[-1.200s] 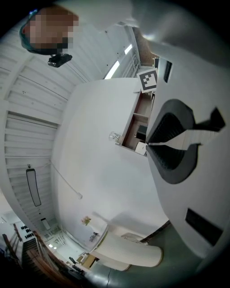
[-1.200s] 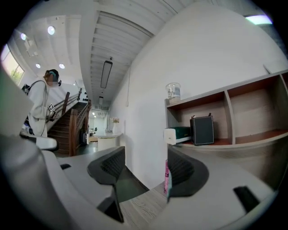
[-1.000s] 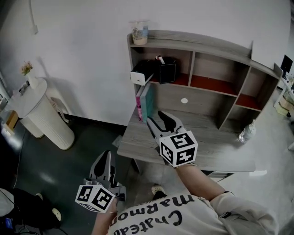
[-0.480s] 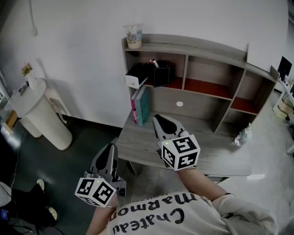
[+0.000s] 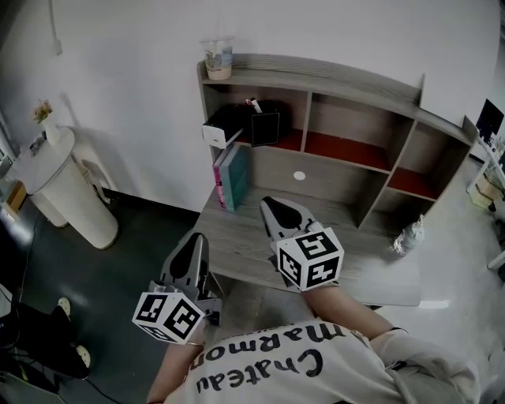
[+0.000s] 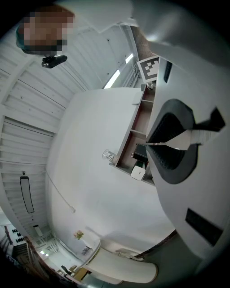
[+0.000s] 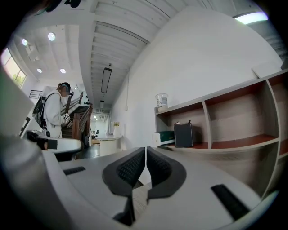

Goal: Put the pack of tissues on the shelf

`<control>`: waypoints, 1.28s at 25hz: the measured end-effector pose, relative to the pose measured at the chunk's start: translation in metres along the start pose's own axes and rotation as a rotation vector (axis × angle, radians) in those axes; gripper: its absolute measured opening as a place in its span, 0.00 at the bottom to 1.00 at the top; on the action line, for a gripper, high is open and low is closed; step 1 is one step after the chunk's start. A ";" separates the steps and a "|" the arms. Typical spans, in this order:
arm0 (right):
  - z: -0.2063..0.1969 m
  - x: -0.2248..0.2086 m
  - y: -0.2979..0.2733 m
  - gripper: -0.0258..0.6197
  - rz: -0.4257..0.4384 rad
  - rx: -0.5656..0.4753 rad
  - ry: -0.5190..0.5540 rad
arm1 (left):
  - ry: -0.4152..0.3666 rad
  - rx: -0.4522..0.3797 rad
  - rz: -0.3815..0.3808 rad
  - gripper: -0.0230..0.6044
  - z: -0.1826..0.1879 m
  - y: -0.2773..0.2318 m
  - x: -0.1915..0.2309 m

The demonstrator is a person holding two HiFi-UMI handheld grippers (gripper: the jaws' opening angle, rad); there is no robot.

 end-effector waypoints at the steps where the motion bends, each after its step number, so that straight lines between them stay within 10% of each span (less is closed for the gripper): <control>1: -0.002 -0.002 0.003 0.07 0.000 0.005 -0.007 | 0.000 0.004 -0.001 0.08 -0.002 -0.001 -0.004; 32: -0.021 -0.023 0.025 0.06 -0.002 0.048 -0.077 | -0.003 0.007 0.017 0.08 -0.017 -0.002 -0.027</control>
Point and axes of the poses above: the fingertips, and each gripper's own axes: y backward along the fingers, x to its left, z out of its top, the point moved 10 cm from there along y, backward along the fingers, and after that the axes turned 5 degrees about z, right-handed, at the moved point
